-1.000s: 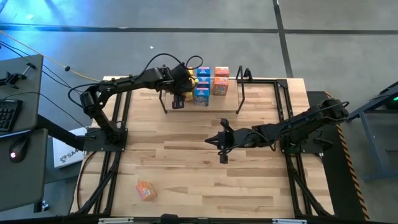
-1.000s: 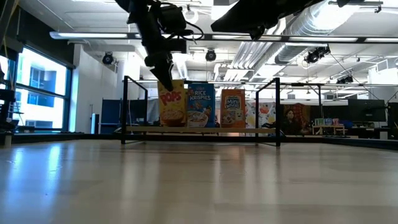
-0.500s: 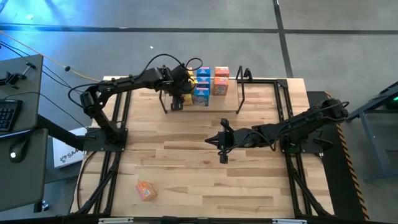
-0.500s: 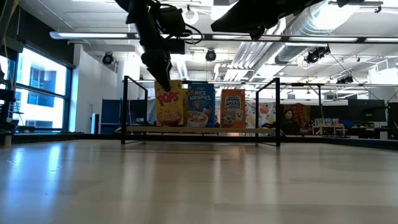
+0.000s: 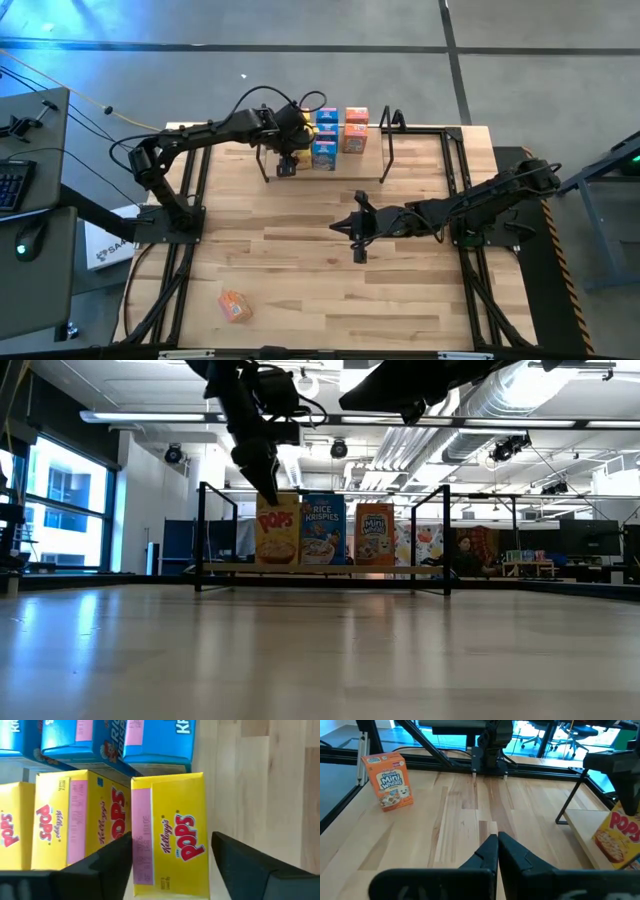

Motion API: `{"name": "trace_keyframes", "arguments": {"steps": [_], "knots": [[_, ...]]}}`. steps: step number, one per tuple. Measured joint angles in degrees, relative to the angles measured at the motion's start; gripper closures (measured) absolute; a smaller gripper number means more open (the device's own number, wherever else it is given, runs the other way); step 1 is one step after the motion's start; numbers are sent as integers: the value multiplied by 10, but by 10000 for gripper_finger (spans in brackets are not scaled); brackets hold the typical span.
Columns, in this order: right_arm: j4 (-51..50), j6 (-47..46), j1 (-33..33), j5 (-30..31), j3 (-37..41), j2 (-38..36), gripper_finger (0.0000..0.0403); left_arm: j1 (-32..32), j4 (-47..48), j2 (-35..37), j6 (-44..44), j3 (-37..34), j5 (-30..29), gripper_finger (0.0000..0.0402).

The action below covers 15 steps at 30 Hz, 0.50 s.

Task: Stack cereal on shelf
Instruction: Put the yellow cereal box on the shelf aligned with the other yellow cereal boxes, then put the orange cereal box on the shelf aligned with the other orange cereal boxes

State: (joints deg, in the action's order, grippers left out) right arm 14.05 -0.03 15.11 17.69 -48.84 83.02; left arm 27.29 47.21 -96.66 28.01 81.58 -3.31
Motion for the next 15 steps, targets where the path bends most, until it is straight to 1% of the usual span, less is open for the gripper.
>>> {"name": "trace_keyframes", "arguments": {"steps": [4, 7, 10, 12, 15], "knots": [[0, 0, 0, -1, 0, 0, 402, 0, -7, 0, 6, 0, -7, 132], [0, 0, 0, -1, 0, 0, 402, -1, -6, 9, 17, 0, -12, 131], [0, 0, 0, -1, 0, 0, 402, -10, -10, 21, 29, 5, -39, 131], [0, 0, 0, -1, 0, 0, 402, -17, -6, 32, 36, 13, -45, 131], [0, 0, 0, -1, 0, 0, 402, -29, -9, 55, 25, 21, -52, 132]]}}
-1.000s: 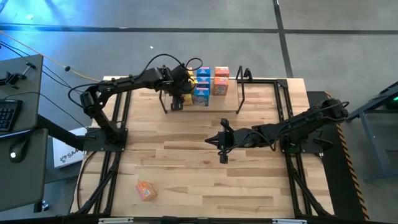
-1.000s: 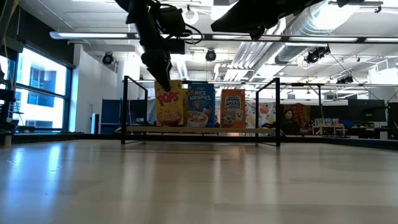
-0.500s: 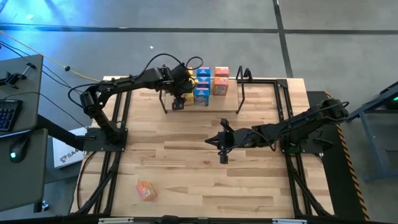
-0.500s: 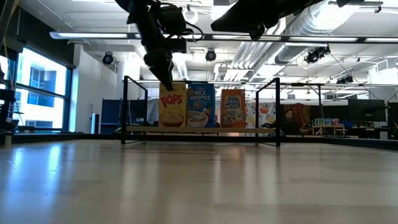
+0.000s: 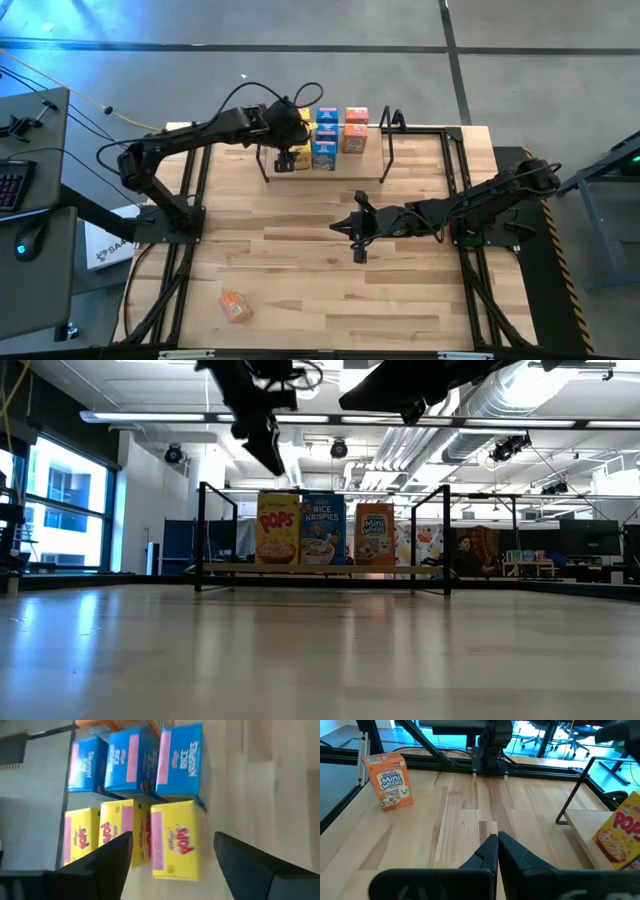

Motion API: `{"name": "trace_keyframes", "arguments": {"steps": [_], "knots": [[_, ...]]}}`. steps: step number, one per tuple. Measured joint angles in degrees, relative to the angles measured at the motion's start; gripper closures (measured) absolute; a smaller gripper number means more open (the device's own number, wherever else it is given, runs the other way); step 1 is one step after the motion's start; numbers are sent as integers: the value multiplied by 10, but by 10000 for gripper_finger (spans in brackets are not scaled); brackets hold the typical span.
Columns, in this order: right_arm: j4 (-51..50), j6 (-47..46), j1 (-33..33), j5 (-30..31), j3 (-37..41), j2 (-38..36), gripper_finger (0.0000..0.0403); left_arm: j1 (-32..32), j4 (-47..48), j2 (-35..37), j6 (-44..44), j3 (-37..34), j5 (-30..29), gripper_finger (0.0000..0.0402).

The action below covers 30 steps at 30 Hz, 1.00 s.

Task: Stack cereal on shelf
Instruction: Put the orange cereal box on the shelf aligned with the other orange cereal boxes

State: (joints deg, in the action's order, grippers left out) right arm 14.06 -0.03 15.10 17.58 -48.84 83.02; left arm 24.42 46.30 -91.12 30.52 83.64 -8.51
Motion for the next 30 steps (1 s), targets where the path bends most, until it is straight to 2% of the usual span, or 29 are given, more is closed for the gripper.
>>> {"name": "trace_keyframes", "arguments": {"steps": [3, 6, 11, 14, 18, 22, 25, 30], "knots": [[0, 2, 0, 0, 0, 0, 402, -16, 7, 24, -30, -6, 10, 148], [-2, 11, 1, 5, 0, 0, 402, -46, 11, 61, -34, -34, 48, 184], [5, 16, 1, 24, 0, 14, 403, -116, -68, 135, -34, -140, 64, 264], [30, 29, 3, 24, 0, 29, 403, -148, -120, 170, -81, -202, 67, 306], [69, 41, 10, 24, 0, 41, 403, -181, -136, 163, -165, -245, 66, 346], [90, 45, 36, 57, -1, 52, 403, -223, -152, 153, -140, -259, 57, 387], [99, 36, 65, 91, 0, 74, 403, -251, -168, 156, -153, -255, 58, 397], [131, 17, 101, 142, 0, 122, 403, -284, -156, 163, -241, -251, 78, 401]]}}
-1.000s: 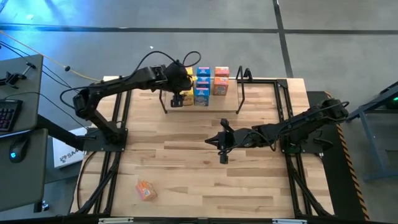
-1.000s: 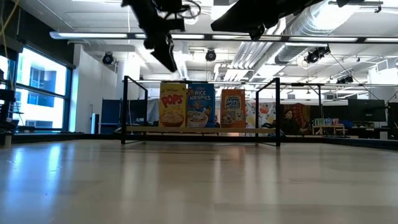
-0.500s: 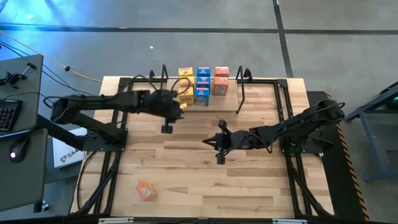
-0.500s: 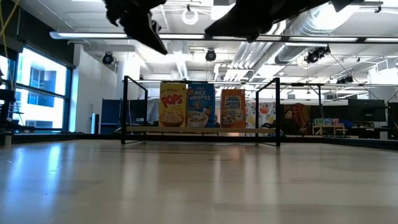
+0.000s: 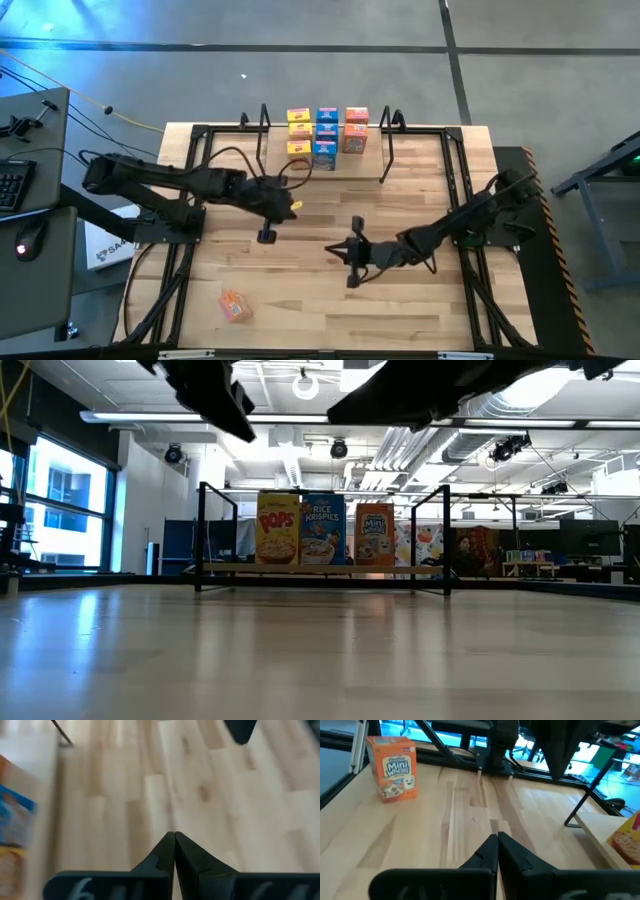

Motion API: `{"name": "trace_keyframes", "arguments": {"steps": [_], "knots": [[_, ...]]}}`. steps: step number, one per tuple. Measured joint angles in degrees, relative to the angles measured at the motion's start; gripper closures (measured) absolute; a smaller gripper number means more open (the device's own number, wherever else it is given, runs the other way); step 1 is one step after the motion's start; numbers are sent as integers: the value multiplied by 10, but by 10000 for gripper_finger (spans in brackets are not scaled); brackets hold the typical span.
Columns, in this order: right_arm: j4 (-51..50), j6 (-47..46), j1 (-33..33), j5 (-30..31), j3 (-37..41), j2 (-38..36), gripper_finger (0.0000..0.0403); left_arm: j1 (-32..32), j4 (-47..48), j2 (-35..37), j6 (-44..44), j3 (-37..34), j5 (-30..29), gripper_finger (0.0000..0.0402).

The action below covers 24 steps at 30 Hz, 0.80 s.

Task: Stack cereal on shelf
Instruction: Put the orange cereal box on the shelf aligned with the other orange cereal boxes

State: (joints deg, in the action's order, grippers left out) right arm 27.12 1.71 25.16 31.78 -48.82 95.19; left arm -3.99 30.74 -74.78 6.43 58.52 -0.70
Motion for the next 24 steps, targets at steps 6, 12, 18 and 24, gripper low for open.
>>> {"name": "trace_keyframes", "arguments": {"steps": [6, 12, 18, 24], "knots": [[51, 3, 9, 10, 0, 31, 403, -9, 21, -38, -132, -1, 51, 391], [214, 6, 8, 10, 57, 68, 403, -50, -19, -53, -94, -1, 46, 400], [415, -46, 14, 14, 144, 111, 403, -126, 35, -7, -179, 1, 17, 401], [437, -55, 20, 25, 153, 118, 403, -234, 147, 22, -428, 0, -9, 395]]}}
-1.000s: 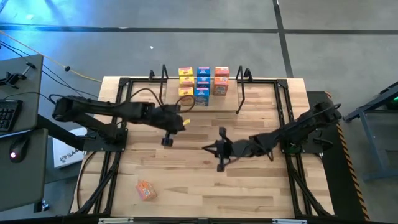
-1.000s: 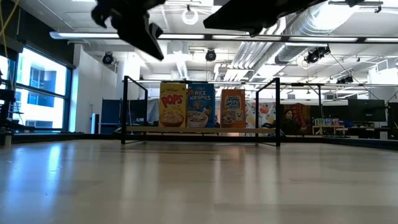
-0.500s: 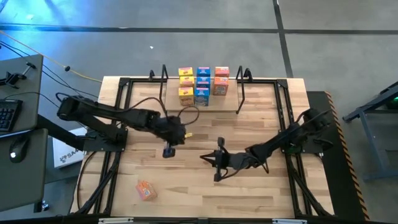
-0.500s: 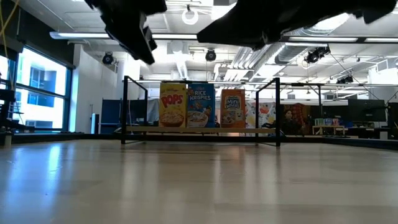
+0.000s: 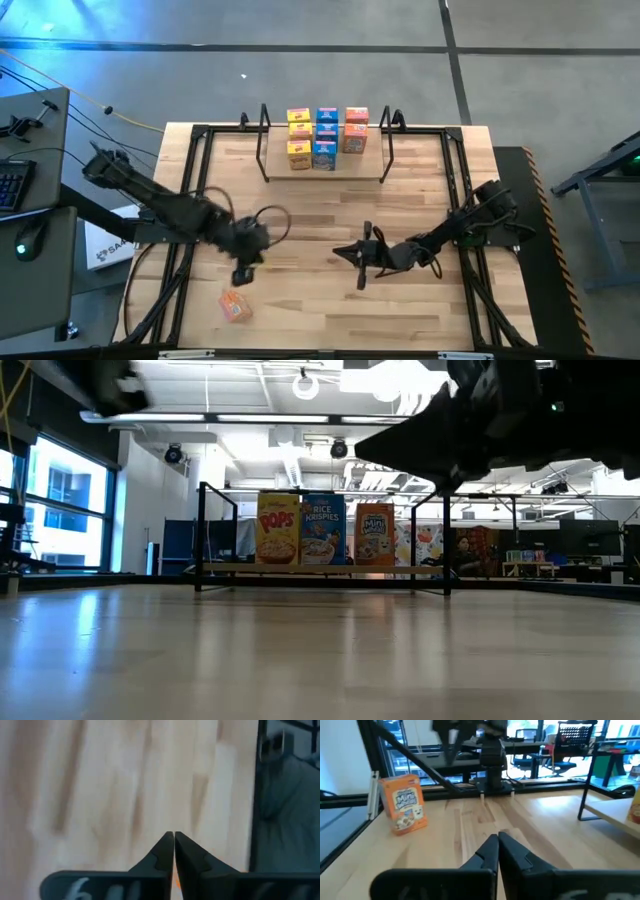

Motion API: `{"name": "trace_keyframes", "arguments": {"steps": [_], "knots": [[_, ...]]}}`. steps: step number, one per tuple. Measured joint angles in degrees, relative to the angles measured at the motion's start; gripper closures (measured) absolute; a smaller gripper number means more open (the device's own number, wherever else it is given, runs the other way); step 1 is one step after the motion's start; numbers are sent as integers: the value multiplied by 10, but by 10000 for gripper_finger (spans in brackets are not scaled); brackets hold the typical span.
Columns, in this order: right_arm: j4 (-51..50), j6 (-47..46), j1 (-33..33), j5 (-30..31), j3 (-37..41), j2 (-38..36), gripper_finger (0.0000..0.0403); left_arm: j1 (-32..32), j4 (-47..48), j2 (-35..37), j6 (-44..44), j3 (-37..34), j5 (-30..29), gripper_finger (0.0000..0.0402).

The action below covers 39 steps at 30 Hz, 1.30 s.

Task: Stack cereal on shelf
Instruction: Put the orange cereal box on the shelf aligned with the other orange cereal boxes

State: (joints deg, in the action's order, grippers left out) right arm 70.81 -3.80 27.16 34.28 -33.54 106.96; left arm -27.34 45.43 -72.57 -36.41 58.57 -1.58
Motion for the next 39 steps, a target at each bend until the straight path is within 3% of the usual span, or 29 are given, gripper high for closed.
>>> {"name": "trace_keyframes", "arguments": {"steps": [5, 10, 15, 19, 30, 39], "knots": [[-20, 8, 0, -5, -13, 0, 403, -95, 86, 1, -93, 29, 2, 349], [-37, -3, 0, -14, -13, 0, 403, -173, 156, -18, -78, 80, -24, 271], [-51, -10, 0, -15, -13, 0, 403, -226, 165, -55, -68, 122, -77, 199], [-54, -19, 0, -16, -13, 0, 403, -249, 171, -93, -70, 146, -83, 159], [-65, -28, 0, -33, -13, 0, 403, -299, 271, -213, -14, 198, -109, 126], [-72, -35, 0, -33, -13, -1, 403, -301, 280, -243, 50, 216, -127, 125]]}}
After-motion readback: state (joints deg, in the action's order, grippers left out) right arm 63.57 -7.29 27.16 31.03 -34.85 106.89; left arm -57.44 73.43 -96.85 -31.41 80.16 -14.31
